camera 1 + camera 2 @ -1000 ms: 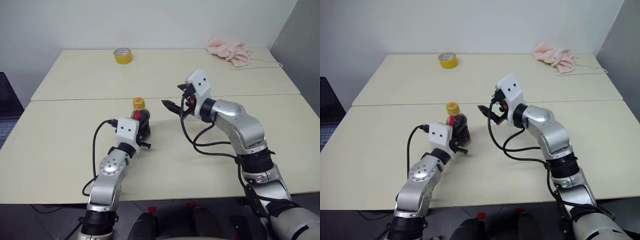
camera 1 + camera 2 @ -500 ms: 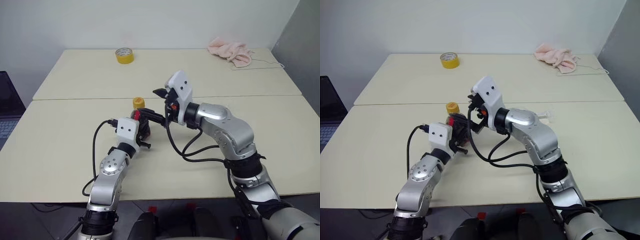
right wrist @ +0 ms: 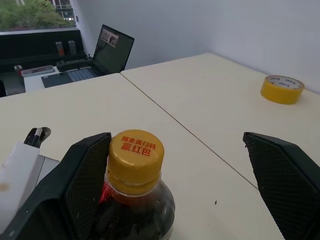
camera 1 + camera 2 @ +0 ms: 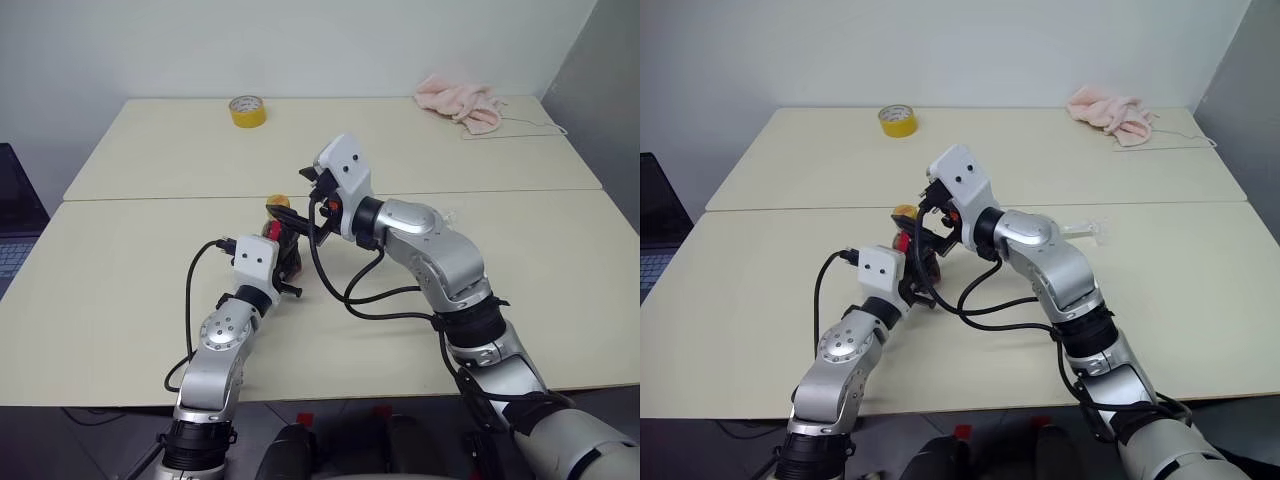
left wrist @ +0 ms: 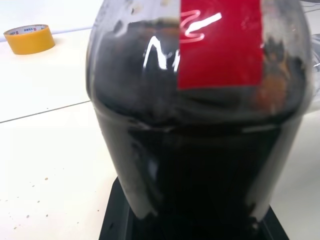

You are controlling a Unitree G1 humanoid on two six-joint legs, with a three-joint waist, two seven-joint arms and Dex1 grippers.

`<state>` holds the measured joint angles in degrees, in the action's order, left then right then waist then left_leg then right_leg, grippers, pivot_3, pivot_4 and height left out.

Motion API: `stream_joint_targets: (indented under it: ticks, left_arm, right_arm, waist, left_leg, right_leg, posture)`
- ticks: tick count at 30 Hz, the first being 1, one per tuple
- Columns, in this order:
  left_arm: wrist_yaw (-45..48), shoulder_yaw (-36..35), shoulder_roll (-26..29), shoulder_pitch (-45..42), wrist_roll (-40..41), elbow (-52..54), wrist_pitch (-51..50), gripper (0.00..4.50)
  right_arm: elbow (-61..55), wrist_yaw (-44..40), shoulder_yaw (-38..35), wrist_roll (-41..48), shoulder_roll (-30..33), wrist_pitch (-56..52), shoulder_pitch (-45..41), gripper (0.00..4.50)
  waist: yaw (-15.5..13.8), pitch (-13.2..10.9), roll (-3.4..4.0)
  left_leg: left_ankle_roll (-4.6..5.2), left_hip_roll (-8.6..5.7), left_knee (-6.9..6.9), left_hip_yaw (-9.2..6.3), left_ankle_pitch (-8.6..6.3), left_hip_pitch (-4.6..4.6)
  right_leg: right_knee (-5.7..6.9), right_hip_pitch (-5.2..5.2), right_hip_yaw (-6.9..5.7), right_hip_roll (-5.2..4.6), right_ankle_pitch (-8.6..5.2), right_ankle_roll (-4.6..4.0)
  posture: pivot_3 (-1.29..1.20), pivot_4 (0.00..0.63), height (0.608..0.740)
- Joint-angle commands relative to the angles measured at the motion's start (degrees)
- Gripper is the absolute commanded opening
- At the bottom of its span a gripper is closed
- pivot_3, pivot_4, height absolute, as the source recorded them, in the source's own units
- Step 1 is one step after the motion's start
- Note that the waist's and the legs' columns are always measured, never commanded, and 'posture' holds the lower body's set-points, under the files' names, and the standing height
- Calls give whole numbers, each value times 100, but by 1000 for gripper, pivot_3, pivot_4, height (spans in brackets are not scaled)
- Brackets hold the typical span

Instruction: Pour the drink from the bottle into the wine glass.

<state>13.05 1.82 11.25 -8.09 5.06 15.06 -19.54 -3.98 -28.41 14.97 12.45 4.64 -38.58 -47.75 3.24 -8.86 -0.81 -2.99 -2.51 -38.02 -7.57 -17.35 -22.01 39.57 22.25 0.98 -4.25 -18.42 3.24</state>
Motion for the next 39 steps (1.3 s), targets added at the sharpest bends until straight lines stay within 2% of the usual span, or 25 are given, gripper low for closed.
stream_joint_targets:
  ticks: [1, 16, 19, 23, 27, 39]
  left_arm:
    - [-8, -59, 13, -82, -6, 251, 198, 744]
    - [-3, -73, 24, -79, -2, 275, 179, 743]
    - [-8, -73, 24, -77, -7, 275, 181, 743]
    - [-12, -70, 24, -75, -11, 277, 179, 743]
    - [-7, -74, 31, -76, -11, 264, 188, 743]
    - [3, -87, 56, -97, -12, 234, 209, 743]
  right_arm:
    - [-161, -16, -54, -86, 131, 109, -21, 4500]
    - [-587, -132, -233, 63, 560, -182, 223, 4500]
    - [-685, -255, -382, 322, 588, -458, 229, 4500]
    - [-995, -473, -661, 1129, 433, -1320, 221, 4500]
    - [-1064, -341, -719, 1415, 212, -1635, 156, 4500]
    - [-284, 44, -407, 1032, -332, -1013, -140, 4500]
  waist:
    - [0, 0, 0]
    - [-2, 0, 0]
    - [-2, 0, 0]
    - [-3, 0, 0]
    - [-3, 0, 0]
    - [2, 0, 0]
  left_leg:
    - [0, 0, 0, 0, 0, 0]
    - [0, 1, 0, 1, 0, 0]
    - [0, 1, 0, 1, 0, 0]
    - [0, 1, 0, 0, 0, 0]
    - [0, 2, 2, 0, 0, 0]
    - [0, 0, 2, -1, 0, 0]
  right_leg:
    - [0, 0, 0, 0, 0, 0]
    - [0, 0, 0, 1, 0, 0]
    - [0, 0, 0, 1, 0, 0]
    - [0, -1, 0, 1, 0, 0]
    - [0, 0, 0, 1, 0, 0]
    - [2, 1, 0, 1, 0, 0]
  posture:
    - [0, 150, 740]
    - [0, 150, 740]
    - [0, 150, 740]
    - [0, 150, 740]
    - [0, 150, 740]
    - [0, 150, 740]
